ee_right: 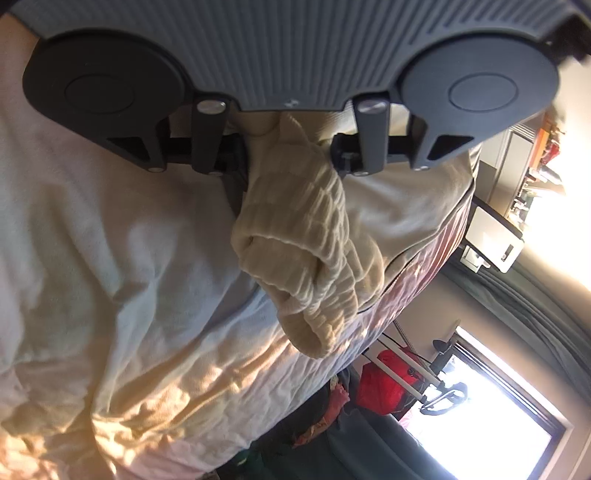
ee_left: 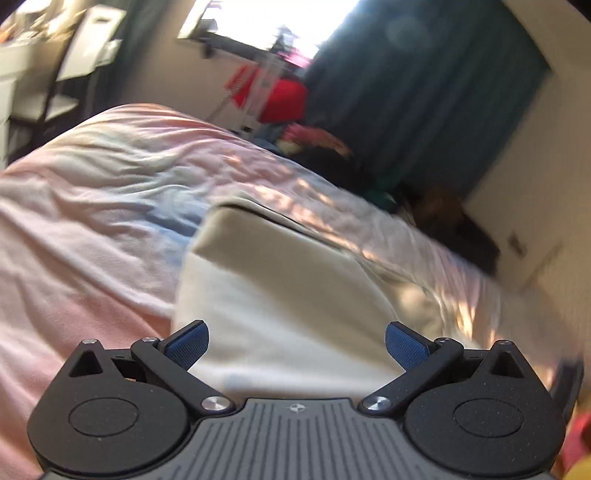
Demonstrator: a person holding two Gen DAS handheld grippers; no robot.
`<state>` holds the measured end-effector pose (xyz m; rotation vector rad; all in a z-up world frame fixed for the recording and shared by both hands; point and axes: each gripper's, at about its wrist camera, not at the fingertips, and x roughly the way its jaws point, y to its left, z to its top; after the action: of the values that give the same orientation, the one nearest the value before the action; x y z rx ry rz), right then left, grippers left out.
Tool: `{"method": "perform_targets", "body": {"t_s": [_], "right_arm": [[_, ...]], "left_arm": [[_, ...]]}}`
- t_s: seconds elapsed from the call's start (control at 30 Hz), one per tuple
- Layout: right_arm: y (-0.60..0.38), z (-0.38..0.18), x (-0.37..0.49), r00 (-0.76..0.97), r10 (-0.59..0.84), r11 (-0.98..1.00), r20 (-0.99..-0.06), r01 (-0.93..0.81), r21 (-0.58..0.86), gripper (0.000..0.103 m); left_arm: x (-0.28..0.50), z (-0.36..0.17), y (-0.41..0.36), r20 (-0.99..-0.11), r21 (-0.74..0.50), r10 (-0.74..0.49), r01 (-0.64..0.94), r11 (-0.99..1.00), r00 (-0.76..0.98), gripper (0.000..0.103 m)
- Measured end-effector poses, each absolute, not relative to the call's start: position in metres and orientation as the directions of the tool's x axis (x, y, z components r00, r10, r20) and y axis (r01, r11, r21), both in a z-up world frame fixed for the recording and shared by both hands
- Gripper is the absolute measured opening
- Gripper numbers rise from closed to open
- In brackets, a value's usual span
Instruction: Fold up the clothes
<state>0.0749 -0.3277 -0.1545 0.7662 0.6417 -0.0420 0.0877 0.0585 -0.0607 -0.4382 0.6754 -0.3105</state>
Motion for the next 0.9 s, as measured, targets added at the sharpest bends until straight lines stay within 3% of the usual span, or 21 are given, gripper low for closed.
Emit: {"method": "perform_targets", "body": {"t_s": [0.1, 0.23, 0.4, 0.63, 0.9], "right_arm": [[-0.321, -0.147, 0.075, 0.818, 0.155, 0.768, -0.553, 0.252, 0.589, 0.041], [-0.311, -0.137, 0.072, 0.842, 0.114, 0.825, -0.527, 0.215, 0.522, 0.039], [-0.298, -0.121, 0.067, 0.882, 0.087, 0.883, -0.464, 0.147, 0.446, 0.038], [-0.326, -0.149, 0.079, 0.825, 0.201, 0.763, -0.528, 0.206, 0.613, 0.038], [-0.322, -0.137, 0.075, 0.842, 0.206, 0.756, -0.499, 0.187, 0.628, 0.033]], "left_arm": [[0.109, -0.08, 0.08, -0.59, -0.573, -0.406, -0.007, 0.82, 0.697, 0.103], [0.127, -0.119, 0.1, -0.599, -0.707, -0.495, -0.126, 0.695, 0.63, 0.102], [0.132, -0.123, 0.091, -0.645, -0.652, -0.478, -0.104, 0.751, 0.597, 0.098], [0.13, -0.115, 0.083, -0.671, -0.584, -0.439, -0.06, 0.81, 0.597, 0.089], [0.109, -0.092, 0.071, -0.654, -0.5, -0.363, -0.019, 0.866, 0.663, 0.06]]}}
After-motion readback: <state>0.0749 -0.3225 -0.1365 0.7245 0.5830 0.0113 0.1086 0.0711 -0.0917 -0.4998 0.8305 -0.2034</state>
